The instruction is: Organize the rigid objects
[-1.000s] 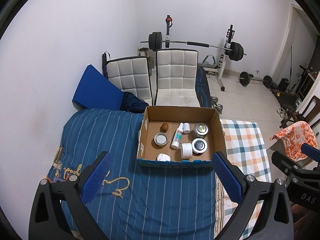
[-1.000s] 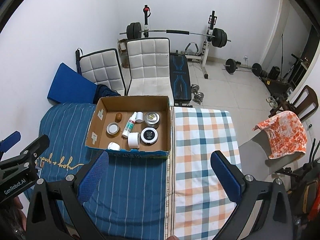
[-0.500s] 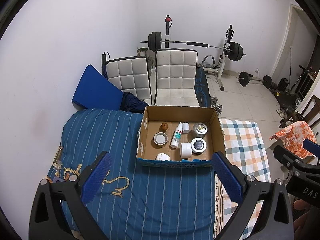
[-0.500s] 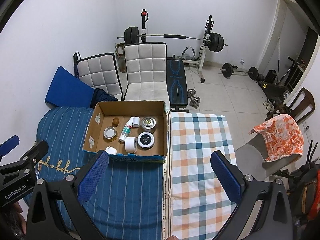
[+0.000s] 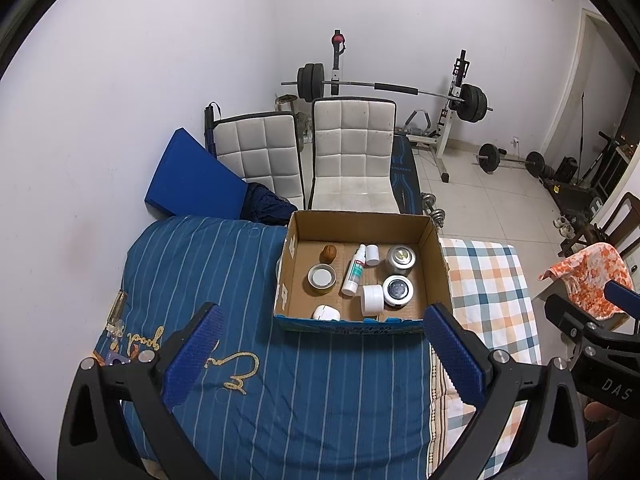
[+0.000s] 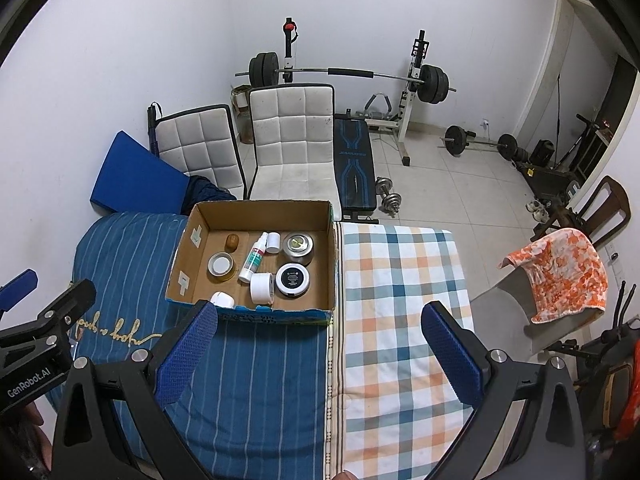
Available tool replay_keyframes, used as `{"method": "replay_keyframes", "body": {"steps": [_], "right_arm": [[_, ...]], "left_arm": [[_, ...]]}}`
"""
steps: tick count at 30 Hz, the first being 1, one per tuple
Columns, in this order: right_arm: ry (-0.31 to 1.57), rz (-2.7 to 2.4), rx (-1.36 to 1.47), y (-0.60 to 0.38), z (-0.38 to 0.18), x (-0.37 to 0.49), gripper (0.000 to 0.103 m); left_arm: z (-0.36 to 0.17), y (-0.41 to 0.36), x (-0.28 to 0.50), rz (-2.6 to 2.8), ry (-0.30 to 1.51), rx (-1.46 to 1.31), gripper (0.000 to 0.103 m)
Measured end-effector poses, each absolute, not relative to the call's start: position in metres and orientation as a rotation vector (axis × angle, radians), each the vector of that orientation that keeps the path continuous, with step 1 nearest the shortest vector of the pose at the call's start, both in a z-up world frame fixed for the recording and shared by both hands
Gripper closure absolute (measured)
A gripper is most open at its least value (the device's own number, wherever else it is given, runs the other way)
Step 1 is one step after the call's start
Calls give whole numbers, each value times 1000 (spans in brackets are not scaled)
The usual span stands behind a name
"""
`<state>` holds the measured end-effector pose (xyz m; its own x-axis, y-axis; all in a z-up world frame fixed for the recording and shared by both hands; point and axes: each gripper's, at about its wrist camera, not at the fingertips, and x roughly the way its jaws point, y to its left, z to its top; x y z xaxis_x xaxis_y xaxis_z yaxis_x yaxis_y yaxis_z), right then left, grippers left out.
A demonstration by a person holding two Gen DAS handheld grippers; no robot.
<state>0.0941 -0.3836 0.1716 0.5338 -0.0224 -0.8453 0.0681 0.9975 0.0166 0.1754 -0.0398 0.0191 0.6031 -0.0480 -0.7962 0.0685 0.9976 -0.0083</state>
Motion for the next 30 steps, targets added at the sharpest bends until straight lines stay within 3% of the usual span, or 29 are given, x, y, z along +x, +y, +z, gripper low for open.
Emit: {"method": "replay_keyframes", "body": {"steps": [30], "right_arm": [[1017, -60, 55, -389, 165, 90, 0]], "left_arm": [[20, -43, 175, -59, 924, 10, 0]]}}
